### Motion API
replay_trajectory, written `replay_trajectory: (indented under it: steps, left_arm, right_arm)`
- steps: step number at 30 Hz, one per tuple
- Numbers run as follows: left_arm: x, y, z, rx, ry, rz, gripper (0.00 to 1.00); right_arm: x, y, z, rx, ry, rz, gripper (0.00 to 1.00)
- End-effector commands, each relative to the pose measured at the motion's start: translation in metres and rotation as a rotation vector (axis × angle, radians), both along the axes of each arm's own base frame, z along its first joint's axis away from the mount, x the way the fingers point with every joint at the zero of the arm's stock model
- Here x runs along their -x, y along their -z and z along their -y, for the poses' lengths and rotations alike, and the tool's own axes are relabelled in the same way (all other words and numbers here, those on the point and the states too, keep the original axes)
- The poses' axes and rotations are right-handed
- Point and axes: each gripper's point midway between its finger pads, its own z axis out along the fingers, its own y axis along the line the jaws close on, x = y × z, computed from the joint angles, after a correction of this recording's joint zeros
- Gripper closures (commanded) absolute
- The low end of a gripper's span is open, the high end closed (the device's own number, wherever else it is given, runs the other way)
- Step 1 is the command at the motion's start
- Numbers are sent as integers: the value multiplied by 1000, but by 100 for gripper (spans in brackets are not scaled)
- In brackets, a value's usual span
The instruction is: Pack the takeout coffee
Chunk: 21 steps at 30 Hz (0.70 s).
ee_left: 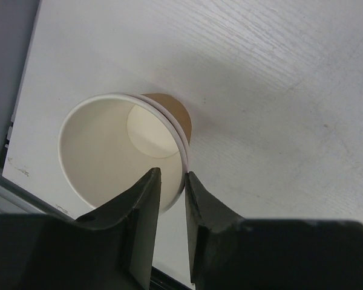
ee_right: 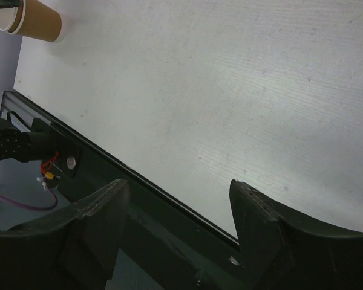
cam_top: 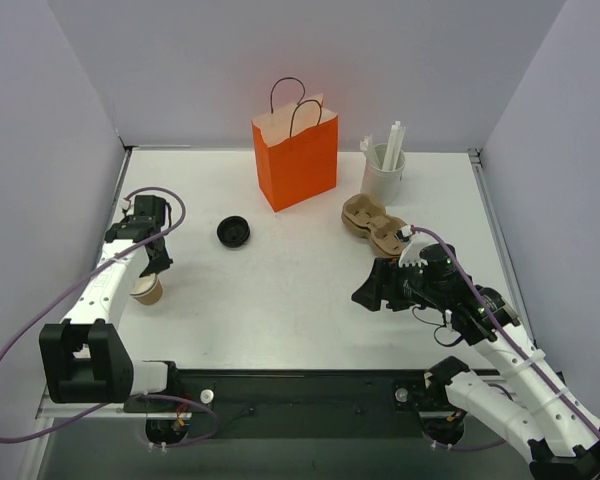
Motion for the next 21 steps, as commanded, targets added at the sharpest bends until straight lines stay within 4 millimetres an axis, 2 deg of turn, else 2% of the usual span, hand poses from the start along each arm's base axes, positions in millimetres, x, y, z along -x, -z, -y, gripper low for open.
replay_trajectory:
  steps: [1, 8, 11, 18, 21]
  left_arm:
    - [-5, 0, -2, -2, -3, 17, 68]
    - [-5, 3, -1, -1, -3, 7, 76]
    - [-4, 2, -2, -4, -3, 8, 83]
    - [-2, -14, -9, -43, -26, 30, 100]
    - [-2, -23, -11, -53, -22, 46, 100]
  right_arm:
    - [-3, -17, -6, -39, -17, 44, 33]
    - [-2, -18, -7, -46, -14, 35, 33]
    - [-2, -19, -7, -47, -15, 38, 33]
    - [-2, -19, -7, -48, -10, 30, 33]
    - [-3, -18, -7, -46, -6, 23, 33]
